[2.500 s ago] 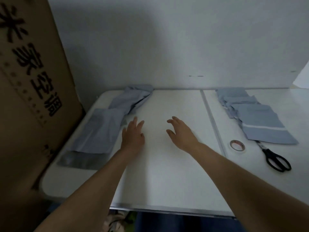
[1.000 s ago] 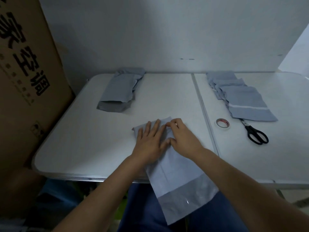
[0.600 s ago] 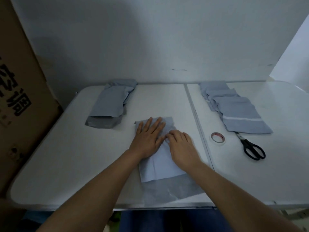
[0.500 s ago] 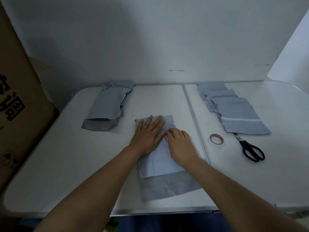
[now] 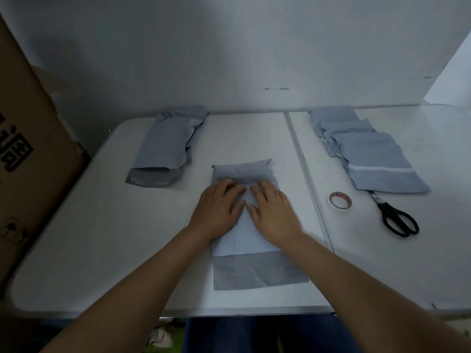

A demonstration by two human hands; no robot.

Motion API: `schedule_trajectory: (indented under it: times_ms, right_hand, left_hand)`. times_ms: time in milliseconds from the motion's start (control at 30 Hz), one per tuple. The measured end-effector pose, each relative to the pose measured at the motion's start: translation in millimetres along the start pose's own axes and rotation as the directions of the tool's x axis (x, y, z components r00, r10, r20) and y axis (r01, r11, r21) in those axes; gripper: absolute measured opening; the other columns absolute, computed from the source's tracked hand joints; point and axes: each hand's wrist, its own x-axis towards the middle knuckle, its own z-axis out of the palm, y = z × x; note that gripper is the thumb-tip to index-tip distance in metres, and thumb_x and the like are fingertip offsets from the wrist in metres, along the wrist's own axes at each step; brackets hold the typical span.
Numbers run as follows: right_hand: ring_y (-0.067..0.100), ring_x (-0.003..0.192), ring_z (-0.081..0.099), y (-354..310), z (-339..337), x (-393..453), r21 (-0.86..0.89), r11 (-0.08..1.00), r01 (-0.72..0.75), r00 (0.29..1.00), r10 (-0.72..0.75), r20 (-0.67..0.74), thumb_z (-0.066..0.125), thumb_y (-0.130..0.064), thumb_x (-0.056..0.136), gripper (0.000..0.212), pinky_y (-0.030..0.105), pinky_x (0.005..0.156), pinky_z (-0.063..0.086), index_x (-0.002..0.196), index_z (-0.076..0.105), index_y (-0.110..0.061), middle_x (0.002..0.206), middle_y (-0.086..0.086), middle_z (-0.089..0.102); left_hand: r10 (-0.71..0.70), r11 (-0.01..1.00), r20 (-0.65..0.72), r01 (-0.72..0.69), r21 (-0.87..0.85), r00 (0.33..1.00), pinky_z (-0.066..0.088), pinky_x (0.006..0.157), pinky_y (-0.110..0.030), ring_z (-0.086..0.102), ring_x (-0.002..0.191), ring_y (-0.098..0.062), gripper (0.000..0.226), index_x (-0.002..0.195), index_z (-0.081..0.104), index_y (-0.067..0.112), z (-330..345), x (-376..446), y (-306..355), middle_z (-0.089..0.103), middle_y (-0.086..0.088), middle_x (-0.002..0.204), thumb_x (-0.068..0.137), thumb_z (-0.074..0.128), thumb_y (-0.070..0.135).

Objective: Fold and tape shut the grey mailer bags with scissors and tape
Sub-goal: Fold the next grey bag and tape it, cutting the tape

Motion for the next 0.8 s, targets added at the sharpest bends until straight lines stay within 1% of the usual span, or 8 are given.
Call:
schedule_trajectory:
  times_ms: [133, 233, 300, 367, 467, 533, 600, 800]
  right_hand:
    - [0.03, 0.146, 0.019, 3.9, 1.6, 11.6, -0.054, 0.998, -0.029, 0.999, 0.031, 0.031, 0.008, -0.055, 0.09, 0.076, 0.042, 0.119, 0.015, 0.15, 0.03, -0.013, 0.158, 0.017, 0.021]
    - [0.031, 0.147, 0.016, 7.5, -0.8, 24.9, -0.047, 0.996, -0.077, 0.994, 0.08, 0.073, 0.002, -0.059, 0.085, 0.083, 0.043, 0.119, 0.011, 0.151, 0.027, -0.016, 0.158, 0.019, 0.016]
    - [0.037, 0.139, 0.032, 8.1, -3.9, 30.2, -0.042, 0.995, -0.086, 0.996, 0.087, 0.022, 0.014, -0.056, 0.088, 0.077, 0.048, 0.114, 0.023, 0.144, 0.042, -0.011, 0.151, 0.023, 0.033]
    - [0.039, 0.119, 0.052, 9.4, -5.5, 32.6, -0.008, 0.999, -0.052, 0.995, 0.051, -0.085, 0.04, -0.04, 0.09, 0.054, 0.048, 0.102, 0.04, 0.125, 0.058, -0.003, 0.13, 0.023, 0.054]
    - [0.037, 0.106, 0.058, 10.5, -2.5, 37.9, 0.077, 0.997, 0.011, 0.987, 0.001, -0.16, 0.064, -0.013, 0.083, 0.034, 0.045, 0.087, 0.052, 0.115, 0.062, 0.0, 0.117, 0.02, 0.059]
    - [0.037, 0.106, 0.058, 11.1, -0.6, 42.5, 0.104, 0.995, -0.003, 0.99, 0.017, -0.138, 0.059, -0.017, 0.086, 0.035, 0.046, 0.085, 0.053, 0.117, 0.06, -0.001, 0.119, 0.02, 0.058]
    - [0.038, 0.113, 0.056, 12.1, 2.1, 44.9, 0.086, 0.996, -0.017, 0.994, 0.026, -0.106, 0.046, -0.029, 0.089, 0.046, 0.047, 0.092, 0.051, 0.123, 0.059, -0.001, 0.125, 0.022, 0.056]
    - [0.036, 0.136, 0.038, 15.2, 5.6, 47.3, 0.014, 1.0, -0.024, 0.999, 0.024, -0.032, 0.025, -0.044, 0.093, 0.065, 0.047, 0.112, 0.031, 0.139, 0.047, -0.004, 0.146, 0.023, 0.041]
  left_hand:
    - [-0.075, 0.997, 0.111, 0.072, 0.028, 0.991, 0.012, 0.118, -0.041, 0.023, 0.141, -0.016, 0.054, 0.147, 0.028, 0.039, 4.8, 8.8, -3.3, 0.021, 0.006, 0.155, 0.096, 0.02, 0.055]
    - [-0.13, 0.991, 0.175, 0.123, 0.05, 0.976, 0.001, 0.12, -0.043, 0.007, 0.147, -0.013, 0.052, 0.15, 0.019, 0.041, 4.8, 20.4, -2.5, 0.009, 0.008, 0.16, 0.1, 0.022, 0.051]
    - [-0.127, 0.992, 0.152, 0.122, 0.04, 0.98, 0.004, 0.119, -0.044, 0.01, 0.147, -0.016, 0.051, 0.15, 0.024, 0.037, 3.2, 25.9, -1.5, 0.013, 0.006, 0.16, 0.1, 0.025, 0.05]
    - [-0.084, 0.996, 0.051, 0.083, 0.016, 0.995, 0.017, 0.116, -0.042, 0.027, 0.141, -0.021, 0.051, 0.145, 0.038, 0.028, 2.3, 28.9, -1.2, 0.029, 0.0, 0.154, 0.099, 0.031, 0.048]
    - [-0.054, 0.999, -0.017, 0.054, 0.007, 0.998, 0.032, 0.108, -0.042, 0.045, 0.127, -0.023, 0.053, 0.137, 0.05, 0.021, 2.4, 35.6, -3.7, 0.044, -0.004, 0.143, 0.094, 0.034, 0.049]
    - [-0.053, 0.999, 0.006, 0.053, 0.008, 0.999, 0.035, 0.106, -0.042, 0.046, 0.125, -0.024, 0.053, 0.137, 0.049, 0.022, 5.9, 39.2, -7.0, 0.045, -0.004, 0.142, 0.094, 0.035, 0.049]
    - [-0.056, 0.998, 0.02, 0.056, 0.006, 0.998, 0.032, 0.109, -0.04, 0.042, 0.128, -0.024, 0.052, 0.141, 0.046, 0.023, 10.0, 40.4, -9.6, 0.04, -0.005, 0.146, 0.096, 0.036, 0.048]
    - [-0.131, 0.991, 0.114, 0.127, 0.04, 0.985, 0.005, 0.12, -0.038, 0.016, 0.145, -0.016, 0.052, 0.151, 0.021, 0.035, 15.3, 40.8, -7.0, 0.014, 0.004, 0.159, 0.101, 0.023, 0.05]
